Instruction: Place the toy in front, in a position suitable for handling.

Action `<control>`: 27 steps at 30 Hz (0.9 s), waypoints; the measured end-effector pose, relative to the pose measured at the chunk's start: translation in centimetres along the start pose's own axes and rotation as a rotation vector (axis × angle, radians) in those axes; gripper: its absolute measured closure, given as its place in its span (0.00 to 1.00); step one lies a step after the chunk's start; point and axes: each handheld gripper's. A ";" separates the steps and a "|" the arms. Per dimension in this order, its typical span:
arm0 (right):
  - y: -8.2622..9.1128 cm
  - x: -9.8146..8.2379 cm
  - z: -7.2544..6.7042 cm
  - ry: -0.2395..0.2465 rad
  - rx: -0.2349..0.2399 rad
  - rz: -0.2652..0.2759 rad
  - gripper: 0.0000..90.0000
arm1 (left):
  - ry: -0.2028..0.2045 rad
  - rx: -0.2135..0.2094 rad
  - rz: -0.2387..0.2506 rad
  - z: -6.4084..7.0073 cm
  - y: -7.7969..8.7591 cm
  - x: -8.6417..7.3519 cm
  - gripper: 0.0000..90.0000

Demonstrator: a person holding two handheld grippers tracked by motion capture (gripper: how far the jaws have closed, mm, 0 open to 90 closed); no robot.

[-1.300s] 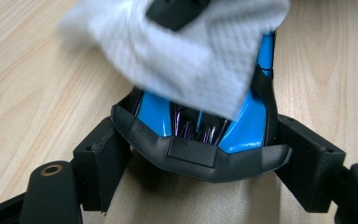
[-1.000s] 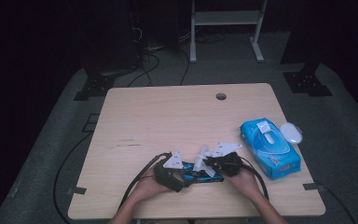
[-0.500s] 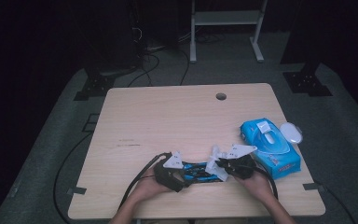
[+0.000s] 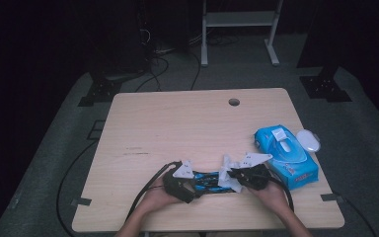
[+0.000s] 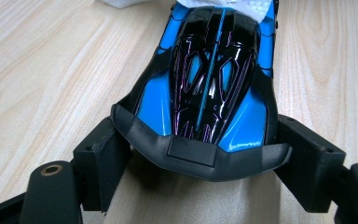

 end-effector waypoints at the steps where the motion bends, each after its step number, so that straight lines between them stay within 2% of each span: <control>1: -0.1 0.1 0.0 -0.008 0.003 0.000 0.94 | -0.001 0.000 -0.001 0.0 0.0 0.0 0.26; 3: -0.3 0.5 -0.1 -0.002 0.010 0.007 0.94 | 0.000 0.001 -0.001 0.0 0.0 0.0 0.26; 5: -1.0 1.2 -0.2 -0.007 0.050 0.009 0.94 | -0.001 0.001 -0.002 0.0 0.0 0.0 0.26; 6: -1.5 1.6 -0.3 0.007 0.070 0.004 0.94 | 0.001 0.001 0.000 0.0 0.0 0.0 0.26; 10: -3.4 3.3 -1.0 0.025 0.119 0.014 0.94 | -0.002 0.002 -0.001 0.0 0.0 0.0 0.26; 14: -4.2 4.0 -1.4 0.053 0.110 -0.005 0.94 | -0.001 0.003 -0.003 0.0 0.0 0.0 0.26; 17: -3.4 3.3 -0.9 0.049 0.081 -0.015 0.94 | 0.004 0.002 0.003 0.1 0.0 0.0 0.26; 21: -1.4 1.6 0.1 0.014 0.047 0.002 0.94 | 0.005 0.004 0.002 0.1 0.0 0.0 0.26; 23: -0.5 0.9 0.4 0.004 0.035 -0.008 0.94 | 0.004 0.006 -0.001 0.1 0.0 0.0 0.26; 25: -0.1 0.5 0.5 0.004 0.030 -0.019 0.94 | 0.005 0.006 -0.001 0.1 0.0 0.0 0.26; 26: 0.4 -0.5 0.4 0.007 0.024 -0.040 0.94 | 0.004 0.006 0.000 0.1 0.0 0.0 0.26; 27: 0.8 -0.9 0.2 0.006 0.013 -0.032 0.94 | 0.005 0.006 0.001 0.1 0.0 0.0 0.26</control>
Point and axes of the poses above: each handheld gripper's, and its own axes: y roughly backward along the jaws, x roughly out of its top, z roughly to its right, and after that the axes turned 1 degree about -y, right-handed
